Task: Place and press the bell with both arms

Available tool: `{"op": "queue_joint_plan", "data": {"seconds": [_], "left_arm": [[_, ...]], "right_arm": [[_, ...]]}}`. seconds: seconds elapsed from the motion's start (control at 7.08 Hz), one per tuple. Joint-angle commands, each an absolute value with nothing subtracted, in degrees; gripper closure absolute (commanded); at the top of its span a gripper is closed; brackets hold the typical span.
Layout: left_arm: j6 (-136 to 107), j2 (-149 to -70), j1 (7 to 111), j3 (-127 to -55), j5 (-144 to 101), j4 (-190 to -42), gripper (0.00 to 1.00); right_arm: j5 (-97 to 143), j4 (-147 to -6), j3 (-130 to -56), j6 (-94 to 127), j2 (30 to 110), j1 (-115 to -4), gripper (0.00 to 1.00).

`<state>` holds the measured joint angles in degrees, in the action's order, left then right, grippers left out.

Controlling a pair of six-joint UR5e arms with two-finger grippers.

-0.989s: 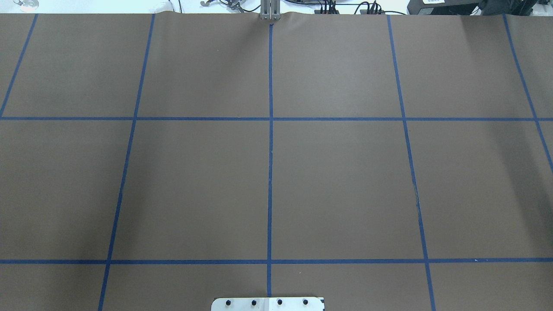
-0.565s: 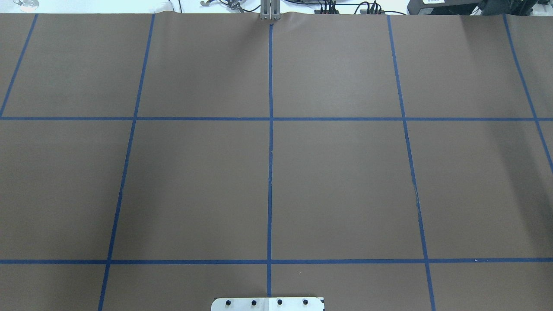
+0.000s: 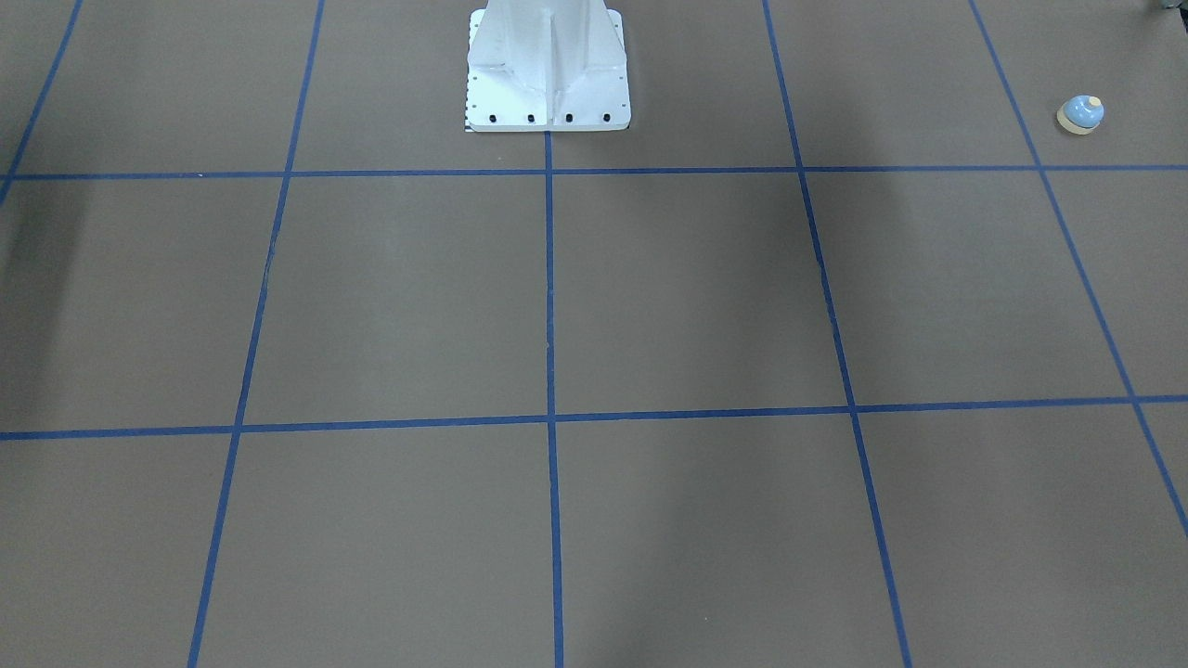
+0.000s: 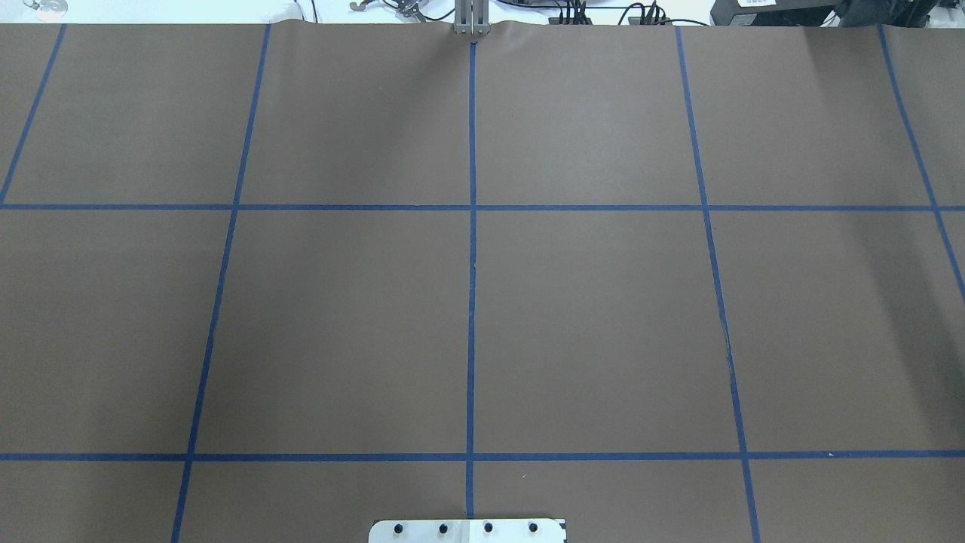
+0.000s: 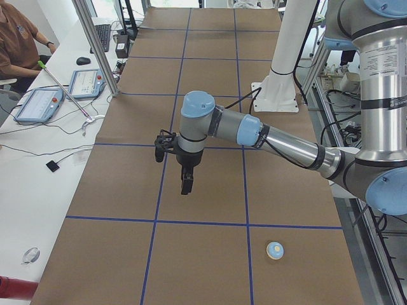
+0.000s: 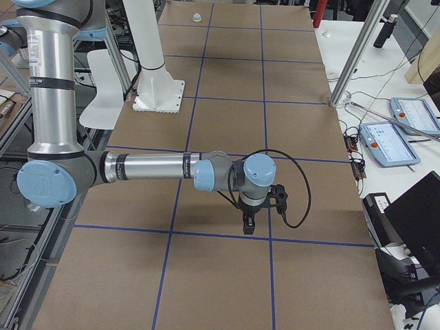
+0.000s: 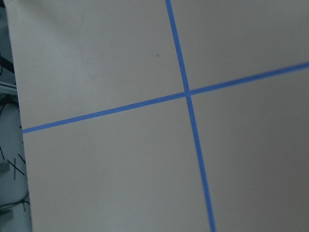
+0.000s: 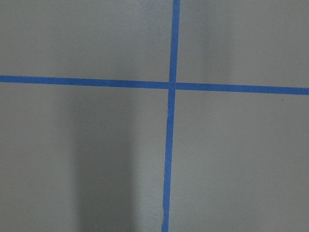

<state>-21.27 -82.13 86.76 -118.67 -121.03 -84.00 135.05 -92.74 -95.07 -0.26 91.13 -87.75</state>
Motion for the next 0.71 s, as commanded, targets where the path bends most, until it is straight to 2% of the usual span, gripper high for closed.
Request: {"op": "queue_joint_plan", "data": {"seconds": [0.0,0.28,0.57], "left_arm": [[-36.8,-81.9,81.7,-119.9,-111.8,-83.8,0.00],[-51.5,-79.0,74.7,-121.1,-103.0,-83.5,0.00],[-73.6,-73.9,59.0,-123.7,-94.2,-83.1,0.00]], "right_arm": [[134.7,-93.0,-97.5,-0.3,91.1,-87.5,0.00],[135.0,-92.9,-98.4,-0.1,91.4,-87.4,0.00],[134.9,-93.0,-98.5,3.1,91.7,-87.4,0.00]]}}
